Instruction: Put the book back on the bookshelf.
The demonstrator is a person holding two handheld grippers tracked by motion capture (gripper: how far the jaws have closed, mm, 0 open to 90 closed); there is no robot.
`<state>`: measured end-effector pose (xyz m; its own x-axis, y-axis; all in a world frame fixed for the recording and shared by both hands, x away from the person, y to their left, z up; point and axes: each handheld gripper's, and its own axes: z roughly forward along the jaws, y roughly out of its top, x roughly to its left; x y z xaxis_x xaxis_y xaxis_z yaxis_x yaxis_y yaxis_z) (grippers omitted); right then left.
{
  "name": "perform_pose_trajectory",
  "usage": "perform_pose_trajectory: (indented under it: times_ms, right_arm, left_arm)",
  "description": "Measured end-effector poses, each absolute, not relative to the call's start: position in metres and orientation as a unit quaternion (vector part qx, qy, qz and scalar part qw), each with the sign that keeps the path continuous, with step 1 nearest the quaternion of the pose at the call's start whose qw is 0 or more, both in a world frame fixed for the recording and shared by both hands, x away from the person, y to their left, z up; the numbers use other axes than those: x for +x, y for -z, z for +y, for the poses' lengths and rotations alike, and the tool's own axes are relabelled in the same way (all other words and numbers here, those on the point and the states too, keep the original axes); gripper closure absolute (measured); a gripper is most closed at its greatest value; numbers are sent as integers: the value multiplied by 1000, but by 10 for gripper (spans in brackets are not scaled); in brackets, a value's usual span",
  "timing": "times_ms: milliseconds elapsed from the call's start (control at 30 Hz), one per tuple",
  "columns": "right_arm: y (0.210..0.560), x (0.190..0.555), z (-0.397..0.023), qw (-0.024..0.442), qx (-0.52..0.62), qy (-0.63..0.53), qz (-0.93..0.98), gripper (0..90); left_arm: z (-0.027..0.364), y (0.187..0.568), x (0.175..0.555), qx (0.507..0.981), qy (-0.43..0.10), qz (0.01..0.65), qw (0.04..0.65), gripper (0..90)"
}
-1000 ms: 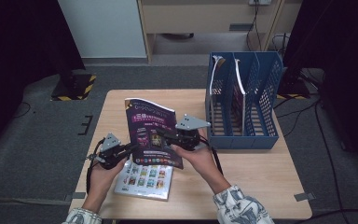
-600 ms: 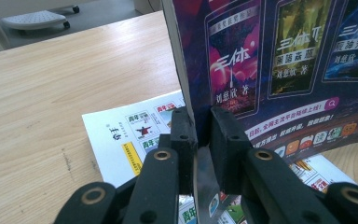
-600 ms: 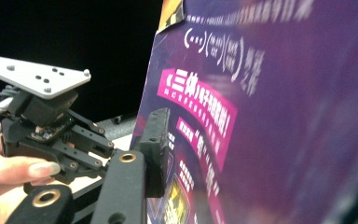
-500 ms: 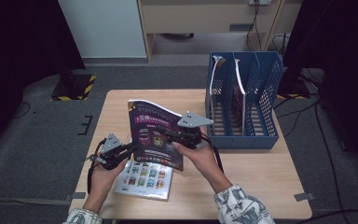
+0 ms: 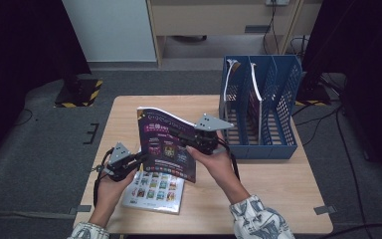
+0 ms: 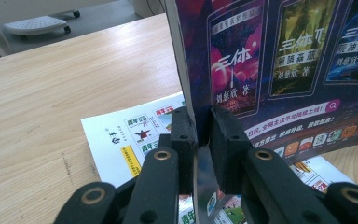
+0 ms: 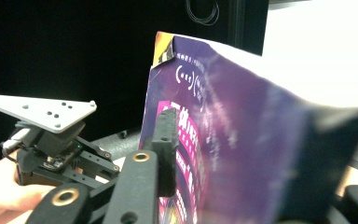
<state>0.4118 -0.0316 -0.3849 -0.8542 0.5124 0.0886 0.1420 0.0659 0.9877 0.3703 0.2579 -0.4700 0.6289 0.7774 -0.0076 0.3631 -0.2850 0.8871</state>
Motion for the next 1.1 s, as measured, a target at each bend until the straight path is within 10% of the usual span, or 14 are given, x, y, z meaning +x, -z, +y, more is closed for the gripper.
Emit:
perform_pose_trajectory:
  times_ms: [333,500,1100]
  right_arm:
    - [386,413,-32,152,239,-648,707,834]
    - [386,411,-30,154,237,-650,705,838]
    - [367,407,-46,187,238,-666,682,839]
  left_arm:
    - [258,471,371,767,-220,376,471,759]
    - [257,478,374,761,-222,400,460,501]
    - [266,489,381,758,-212,436,436,246]
